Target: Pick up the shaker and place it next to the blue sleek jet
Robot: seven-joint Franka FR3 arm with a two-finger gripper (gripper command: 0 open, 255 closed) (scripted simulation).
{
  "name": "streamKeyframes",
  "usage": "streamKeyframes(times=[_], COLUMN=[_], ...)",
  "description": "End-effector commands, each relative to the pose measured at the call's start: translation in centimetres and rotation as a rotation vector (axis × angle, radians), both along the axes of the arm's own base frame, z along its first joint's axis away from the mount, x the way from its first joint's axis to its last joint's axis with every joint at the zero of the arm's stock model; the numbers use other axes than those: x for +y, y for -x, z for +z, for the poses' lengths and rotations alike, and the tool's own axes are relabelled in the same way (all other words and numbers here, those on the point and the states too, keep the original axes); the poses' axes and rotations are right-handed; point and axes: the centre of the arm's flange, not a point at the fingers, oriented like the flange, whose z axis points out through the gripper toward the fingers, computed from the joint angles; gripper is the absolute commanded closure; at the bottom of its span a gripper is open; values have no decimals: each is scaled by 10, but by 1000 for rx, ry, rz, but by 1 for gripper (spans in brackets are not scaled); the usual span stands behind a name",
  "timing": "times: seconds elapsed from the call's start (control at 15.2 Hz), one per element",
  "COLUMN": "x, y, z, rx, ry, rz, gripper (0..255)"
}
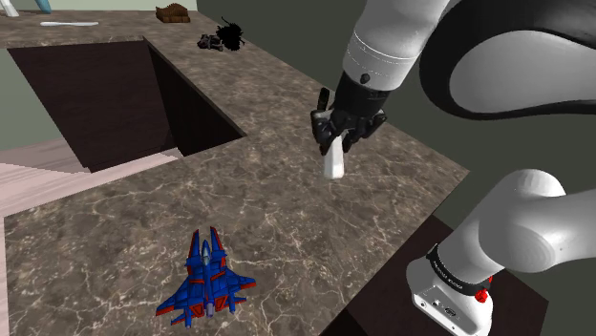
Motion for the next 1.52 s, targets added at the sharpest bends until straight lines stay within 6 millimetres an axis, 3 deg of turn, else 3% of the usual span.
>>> streamKeyframes(times=[0.0,0.53,1.45], x=[24,126,126], y=[11,60,60], z=[-2,-1,-75], rx=[0,0,0], ry=[0,0,0], rz=[-1,-1,-1], gripper=[255,255,255])
